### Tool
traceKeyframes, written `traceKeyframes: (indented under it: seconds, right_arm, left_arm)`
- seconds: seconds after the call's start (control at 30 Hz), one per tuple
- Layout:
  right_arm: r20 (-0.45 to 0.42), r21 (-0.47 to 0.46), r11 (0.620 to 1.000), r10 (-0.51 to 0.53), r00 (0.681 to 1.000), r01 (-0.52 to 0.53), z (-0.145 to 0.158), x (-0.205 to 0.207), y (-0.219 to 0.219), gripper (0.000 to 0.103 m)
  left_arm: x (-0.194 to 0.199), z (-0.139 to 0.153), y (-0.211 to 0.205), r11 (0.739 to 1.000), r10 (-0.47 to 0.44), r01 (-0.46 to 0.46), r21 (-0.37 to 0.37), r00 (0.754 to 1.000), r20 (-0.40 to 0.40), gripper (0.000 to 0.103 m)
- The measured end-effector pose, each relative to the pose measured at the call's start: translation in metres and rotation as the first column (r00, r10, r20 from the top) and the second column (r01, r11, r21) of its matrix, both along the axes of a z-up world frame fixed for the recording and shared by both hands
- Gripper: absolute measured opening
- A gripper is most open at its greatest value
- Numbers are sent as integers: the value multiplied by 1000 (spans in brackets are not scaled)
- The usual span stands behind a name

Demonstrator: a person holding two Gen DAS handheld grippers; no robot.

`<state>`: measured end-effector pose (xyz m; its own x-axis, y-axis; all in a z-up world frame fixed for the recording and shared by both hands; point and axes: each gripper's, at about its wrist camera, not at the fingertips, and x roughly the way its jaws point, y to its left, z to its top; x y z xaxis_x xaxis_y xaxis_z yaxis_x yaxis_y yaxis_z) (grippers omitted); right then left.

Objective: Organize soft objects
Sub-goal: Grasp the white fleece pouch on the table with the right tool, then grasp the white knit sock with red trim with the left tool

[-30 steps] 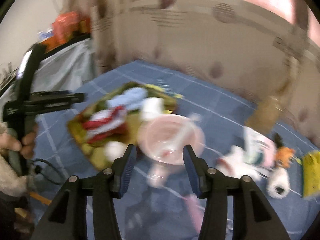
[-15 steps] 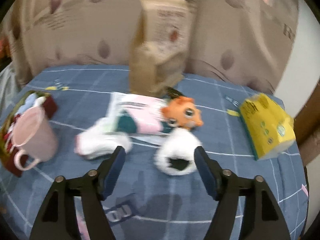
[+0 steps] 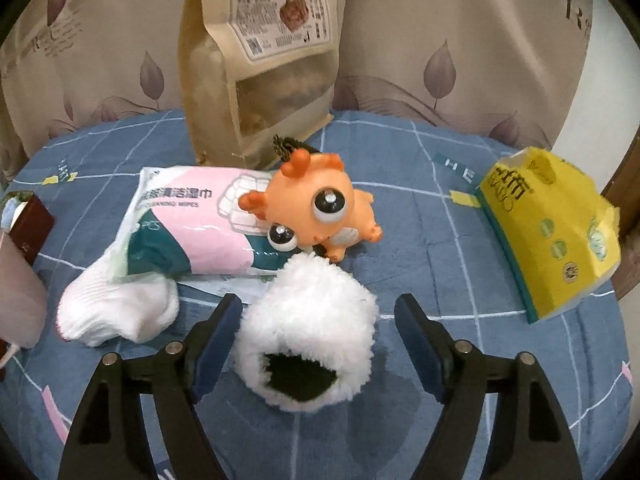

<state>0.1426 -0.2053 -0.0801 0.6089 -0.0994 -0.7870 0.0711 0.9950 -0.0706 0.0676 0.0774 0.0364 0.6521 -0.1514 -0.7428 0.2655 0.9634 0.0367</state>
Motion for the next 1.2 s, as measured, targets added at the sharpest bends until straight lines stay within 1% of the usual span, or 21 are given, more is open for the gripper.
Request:
traceKeyframes:
  seconds: [0.03,0.07,0.1,0.2,0.3,0.37,0.53,0.6,0.7,0.77,0.83,0.9,1.0,1.07,1.13,1.17,1.2]
  right_arm:
    - [1,5,1000,2,1000,-2,-3,0,0,67]
    - [0,14,1000,5,1000,-5,-3,0,-1,54]
    - [3,31,1000,4,1000,-4,-5,-1,-3,50]
    - [21,57,998,-5,1000,4,-6,-7,-9,47]
    - [31,44,999,-6,999,5,-3,-16,-14,45]
    - [39,13,1000,-20,999,20,0,-24,-20,45]
    - [39,-3,995,-98,994,98,1,-44,-52,45]
    - [35,6,993,-121,992,121,-1,-49,-63,45]
    - [35,55,989,-137,990,135,-7,-53,-73,45]
    - [42,43,991,-132,990,130,-9,-54,-70,45]
    - [48,7,993,-117,992,116,-13,-53,-64,45]
    - [35,-20,994,-106,994,106,-17,-51,-59,46]
    - [33,-15,994,-104,994,104,-16,-51,-59,46]
    - [20,-3,995,-104,994,104,-19,-49,-60,47]
    - [20,2,995,-104,994,104,-18,-50,-61,47]
    - [20,3,995,-103,994,103,-18,-51,-61,47]
    - [19,4,995,-103,994,103,-18,-51,-61,47]
  left_arm:
    - [1,-1,-9,1000,-19,19,3,1000,-3,57]
    - [3,-3,-21,999,-42,42,6,999,-8,57]
    - [3,-5,-32,998,-65,65,7,998,-14,57]
    - [7,-15,-65,991,-135,135,-2,990,-44,57]
    - [12,-27,-94,982,-187,188,8,979,-79,57]
    - [15,-33,-109,977,-210,213,21,974,-89,57]
    - [27,-57,-139,964,-247,256,67,961,-123,57]
    - [34,-68,-148,962,-246,259,88,959,-138,57]
    - [43,-81,-153,963,-229,247,109,962,-149,57]
    - [52,-88,-156,965,-215,235,115,963,-161,57]
    - [62,-96,-158,968,-196,219,121,965,-173,57]
    - [70,-102,-161,969,-187,210,128,967,-175,57]
    - [81,-109,-163,972,-173,199,125,966,-191,57]
    - [88,-114,-162,978,-164,186,91,963,-214,56]
    - [89,-114,-160,983,-156,173,67,964,-215,35]
    - [90,-114,-160,983,-155,172,60,963,-219,33]
    - [89,-113,-159,984,-149,167,62,963,-223,28]
